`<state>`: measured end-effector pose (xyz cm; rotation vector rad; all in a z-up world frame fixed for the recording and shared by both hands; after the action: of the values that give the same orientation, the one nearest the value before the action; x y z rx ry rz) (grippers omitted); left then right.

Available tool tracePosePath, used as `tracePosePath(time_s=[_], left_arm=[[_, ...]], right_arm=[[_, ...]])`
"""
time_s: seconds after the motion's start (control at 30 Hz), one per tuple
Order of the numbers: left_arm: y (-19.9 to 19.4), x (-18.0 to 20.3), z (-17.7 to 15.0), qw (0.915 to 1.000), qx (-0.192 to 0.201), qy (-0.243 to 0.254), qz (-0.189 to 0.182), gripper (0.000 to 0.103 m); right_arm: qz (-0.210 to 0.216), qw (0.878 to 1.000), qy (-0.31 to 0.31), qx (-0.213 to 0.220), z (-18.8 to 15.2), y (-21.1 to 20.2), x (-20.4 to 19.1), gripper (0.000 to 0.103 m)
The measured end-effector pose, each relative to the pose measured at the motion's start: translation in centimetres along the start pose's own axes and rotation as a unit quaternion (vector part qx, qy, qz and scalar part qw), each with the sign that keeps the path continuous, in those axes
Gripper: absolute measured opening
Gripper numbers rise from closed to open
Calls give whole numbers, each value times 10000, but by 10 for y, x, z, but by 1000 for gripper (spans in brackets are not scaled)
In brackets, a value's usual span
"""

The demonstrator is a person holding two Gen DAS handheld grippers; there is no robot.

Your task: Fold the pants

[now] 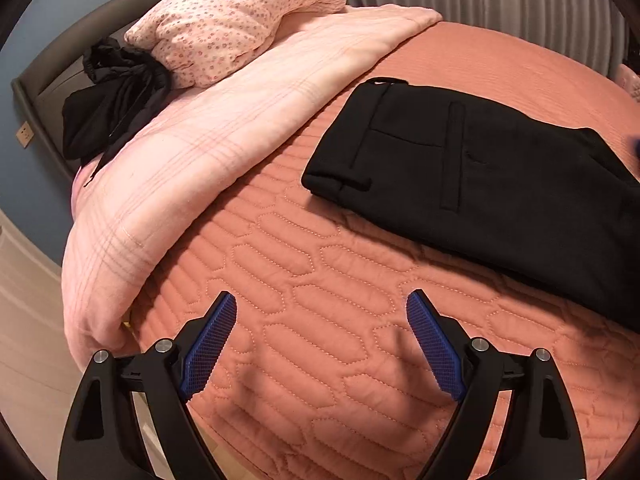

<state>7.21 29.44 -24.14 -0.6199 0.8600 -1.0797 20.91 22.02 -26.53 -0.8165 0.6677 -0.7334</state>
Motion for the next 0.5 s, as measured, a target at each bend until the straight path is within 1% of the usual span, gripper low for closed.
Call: tracePosePath(time_s=[0.07, 0.1, 0.13, 0.17, 0.2, 0.27, 0.3, 0.37, 0.4, 0.43, 0.47, 0.5], left_arm=[[-4, 3, 1, 9998, 97, 107, -139, 86], [-8, 4, 2, 9995, 153, 197, -178, 86], [-11, 5, 2, 9992, 202, 283, -184, 86], [-15, 7, 4, 9987, 272, 412, -148, 86], [-18, 8, 6, 9981, 319, 506, -159, 86], [-27, 8, 9, 9971, 452, 599, -126, 86], [-32, 9, 12, 9967, 524, 590, -203, 86], [-37, 14, 20, 9957, 625, 561, -381, 86], [-39, 18, 24, 9954, 652, 561, -413, 86], [-42, 25, 29, 9948, 709, 568, -470, 86], [-45, 33, 33, 9939, 759, 591, -548, 86], [-49, 45, 38, 9927, 786, 648, -642, 86]], right_arm=[[-140, 9996, -129, -199, 31, 47, -9, 72], [-318, 9988, -166, -326, 41, 70, -11, 72], [-591, 9969, -98, -505, 53, 94, -9, 72], [-738, 9954, 119, -598, 64, 109, -3, 71], [-730, 9956, 385, -436, 73, 106, 1, 70], [-446, 9964, 716, 127, 79, 77, 2, 70], [-271, 9955, 795, 429, 69, 53, 6, 71], [-393, 9930, 945, 584, 43, 31, 21, 71], [-425, 9917, 1088, 542, 18, 20, 39, 71], [-512, 9900, 1204, 520, -4, 11, 50, 71], [-696, 9873, 1332, 520, -29, 0, 73, 71], [-995, 9821, 1519, 503, -63, -21, 102, 71]])
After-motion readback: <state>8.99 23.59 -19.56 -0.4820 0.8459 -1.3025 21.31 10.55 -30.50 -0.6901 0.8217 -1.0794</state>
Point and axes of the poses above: each gripper's, at about its wrist camera, not at the fingertips, and y roughly the way its jaws point, x to its right, z to its top, the point moved 2 cm from there along y, roughly the way its jaws point, and after that the axes turned 9 degrees about y, right-handed, at the moved point
